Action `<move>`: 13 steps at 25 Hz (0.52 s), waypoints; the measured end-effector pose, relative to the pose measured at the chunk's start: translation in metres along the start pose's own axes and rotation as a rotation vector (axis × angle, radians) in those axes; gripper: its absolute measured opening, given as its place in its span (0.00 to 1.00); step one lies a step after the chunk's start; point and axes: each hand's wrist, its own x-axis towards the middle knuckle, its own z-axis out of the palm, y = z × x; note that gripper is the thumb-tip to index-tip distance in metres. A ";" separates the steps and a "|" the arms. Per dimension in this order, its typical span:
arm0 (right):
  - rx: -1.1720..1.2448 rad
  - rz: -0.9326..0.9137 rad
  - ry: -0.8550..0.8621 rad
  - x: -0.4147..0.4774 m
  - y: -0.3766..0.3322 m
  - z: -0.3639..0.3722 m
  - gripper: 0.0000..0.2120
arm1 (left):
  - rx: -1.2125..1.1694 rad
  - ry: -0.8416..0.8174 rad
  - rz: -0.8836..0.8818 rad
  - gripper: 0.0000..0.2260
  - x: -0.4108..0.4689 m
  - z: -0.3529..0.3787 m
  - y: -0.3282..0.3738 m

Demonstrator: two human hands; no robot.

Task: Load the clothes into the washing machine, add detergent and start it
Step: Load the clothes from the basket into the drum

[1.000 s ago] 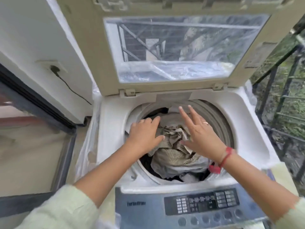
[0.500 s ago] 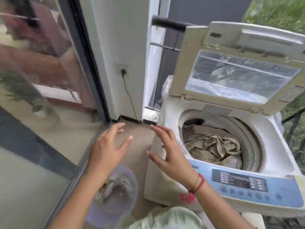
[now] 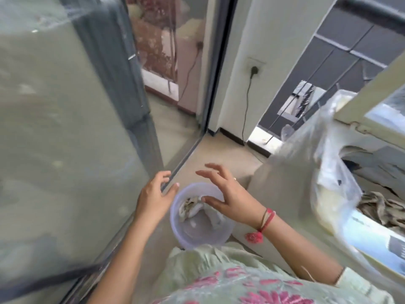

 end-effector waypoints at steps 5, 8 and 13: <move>-0.073 0.087 -0.021 0.024 0.039 0.044 0.26 | 0.008 -0.087 -0.181 0.17 0.003 0.014 -0.066; -0.070 0.228 -0.061 0.030 0.082 0.077 0.23 | 0.094 -0.207 -0.265 0.17 0.002 0.042 -0.098; -0.070 0.528 -0.327 0.028 0.173 0.161 0.29 | 0.231 -0.546 -0.295 0.19 0.009 0.125 -0.156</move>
